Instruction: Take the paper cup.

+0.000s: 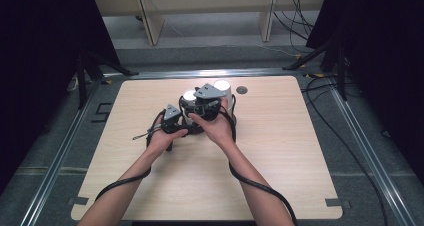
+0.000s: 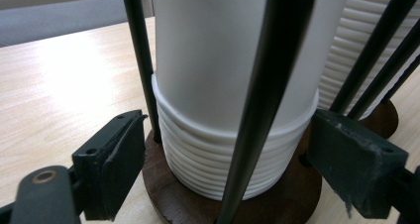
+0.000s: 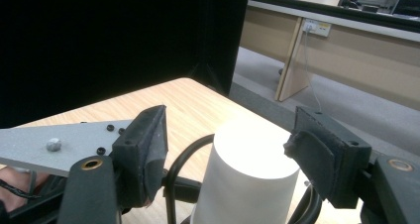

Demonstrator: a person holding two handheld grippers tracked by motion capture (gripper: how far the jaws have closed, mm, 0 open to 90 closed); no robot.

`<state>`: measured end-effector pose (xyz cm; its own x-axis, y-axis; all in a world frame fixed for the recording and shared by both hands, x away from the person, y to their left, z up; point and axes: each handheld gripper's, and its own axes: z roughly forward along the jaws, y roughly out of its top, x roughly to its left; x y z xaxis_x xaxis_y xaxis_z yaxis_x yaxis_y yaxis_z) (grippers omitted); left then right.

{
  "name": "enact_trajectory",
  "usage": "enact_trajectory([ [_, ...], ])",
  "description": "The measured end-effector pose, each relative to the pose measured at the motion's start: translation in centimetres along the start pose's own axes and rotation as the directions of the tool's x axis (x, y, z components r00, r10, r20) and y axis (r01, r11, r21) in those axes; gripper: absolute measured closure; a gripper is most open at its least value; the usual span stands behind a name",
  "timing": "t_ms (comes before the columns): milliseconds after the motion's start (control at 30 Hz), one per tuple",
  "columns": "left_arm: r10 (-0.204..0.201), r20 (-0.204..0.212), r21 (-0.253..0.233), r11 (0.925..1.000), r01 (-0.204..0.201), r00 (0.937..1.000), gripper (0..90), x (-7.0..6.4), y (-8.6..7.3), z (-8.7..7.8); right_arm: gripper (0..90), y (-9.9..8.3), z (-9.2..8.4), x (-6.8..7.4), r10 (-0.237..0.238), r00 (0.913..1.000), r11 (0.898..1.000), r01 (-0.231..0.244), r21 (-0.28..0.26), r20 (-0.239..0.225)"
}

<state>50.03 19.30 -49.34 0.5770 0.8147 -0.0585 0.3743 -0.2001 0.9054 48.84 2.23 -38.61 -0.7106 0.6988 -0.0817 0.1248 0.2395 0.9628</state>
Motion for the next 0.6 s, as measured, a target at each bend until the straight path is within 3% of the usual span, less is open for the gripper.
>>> enact_trajectory([
  [167, 0.028, 0.003, 0.029, 0.9992, -0.028, 0.9996, 19.9, -0.1, 0.1, 0.2, 31.8, -0.3, 0.3, -0.1, 0.018, 0.9998, 1.000, -0.019, 0.015, 0.011],
  [367, 0.030, -0.002, 0.032, 0.9991, -0.030, 0.9996, 20.2, -0.1, 0.1, 0.2, 32.4, -0.5, 0.8, -0.2, 0.017, 0.9995, 1.000, -0.017, 0.014, 0.027],
  [400, 0.032, -0.003, 0.032, 0.9990, -0.032, 0.9995, 20.3, -0.1, 0.1, 0.2, 32.5, -0.6, 1.0, -0.2, 0.025, 0.9996, 1.000, -0.025, 0.005, 0.013],
  [433, 0.035, -0.004, 0.035, 0.9988, -0.035, 0.9994, 20.3, -0.1, 0.1, 0.2, 32.6, -0.6, 1.0, -0.2, 0.030, 0.9990, 0.999, -0.030, 0.015, 0.034],
  [600, 0.036, -0.005, 0.034, 0.9988, -0.036, 0.9993, 20.5, -0.2, 0.1, 0.2, 33.5, -0.8, 1.2, -0.1, 0.033, 0.9986, 0.999, -0.034, 0.023, 0.041],
])
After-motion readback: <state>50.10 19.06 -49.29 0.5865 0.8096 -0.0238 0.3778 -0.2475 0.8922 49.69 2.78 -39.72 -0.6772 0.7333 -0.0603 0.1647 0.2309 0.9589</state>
